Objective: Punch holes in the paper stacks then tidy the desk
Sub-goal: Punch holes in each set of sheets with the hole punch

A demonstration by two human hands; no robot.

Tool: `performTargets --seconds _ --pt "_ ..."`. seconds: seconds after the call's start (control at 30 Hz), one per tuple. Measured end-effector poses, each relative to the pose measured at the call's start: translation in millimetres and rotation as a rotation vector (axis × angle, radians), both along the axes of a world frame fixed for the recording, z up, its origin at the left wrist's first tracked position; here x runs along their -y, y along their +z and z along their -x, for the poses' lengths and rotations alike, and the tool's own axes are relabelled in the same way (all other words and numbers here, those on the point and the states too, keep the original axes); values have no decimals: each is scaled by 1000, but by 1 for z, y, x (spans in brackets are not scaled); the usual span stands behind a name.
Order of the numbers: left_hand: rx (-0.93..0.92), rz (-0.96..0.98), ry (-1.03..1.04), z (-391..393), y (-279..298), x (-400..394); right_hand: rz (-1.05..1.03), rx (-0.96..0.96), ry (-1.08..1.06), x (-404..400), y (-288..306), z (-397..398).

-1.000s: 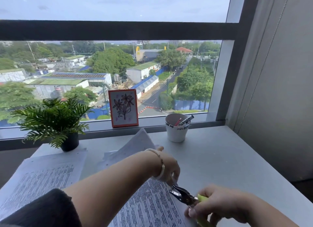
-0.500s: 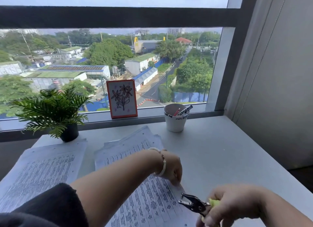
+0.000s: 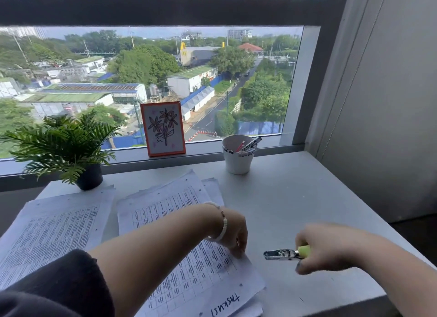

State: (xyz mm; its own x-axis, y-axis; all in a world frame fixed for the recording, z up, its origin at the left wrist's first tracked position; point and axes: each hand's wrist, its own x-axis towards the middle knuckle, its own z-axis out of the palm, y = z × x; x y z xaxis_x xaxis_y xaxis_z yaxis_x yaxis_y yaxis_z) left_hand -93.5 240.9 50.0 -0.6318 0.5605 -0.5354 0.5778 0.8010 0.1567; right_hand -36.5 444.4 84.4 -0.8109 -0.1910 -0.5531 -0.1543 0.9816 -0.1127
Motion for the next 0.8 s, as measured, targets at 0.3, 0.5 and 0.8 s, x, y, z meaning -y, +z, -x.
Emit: performTargets --seconds 0.3,0.5,0.8 --pt "-59 41 -44 -4 2 -11 -220 -260 221 28 -18 -5" --pt "-76 -2 -25 -6 4 -9 -227 -335 249 29 -23 -7" --pt "-174 -61 -19 -5 6 -5 -199 -513 222 29 -31 -18"
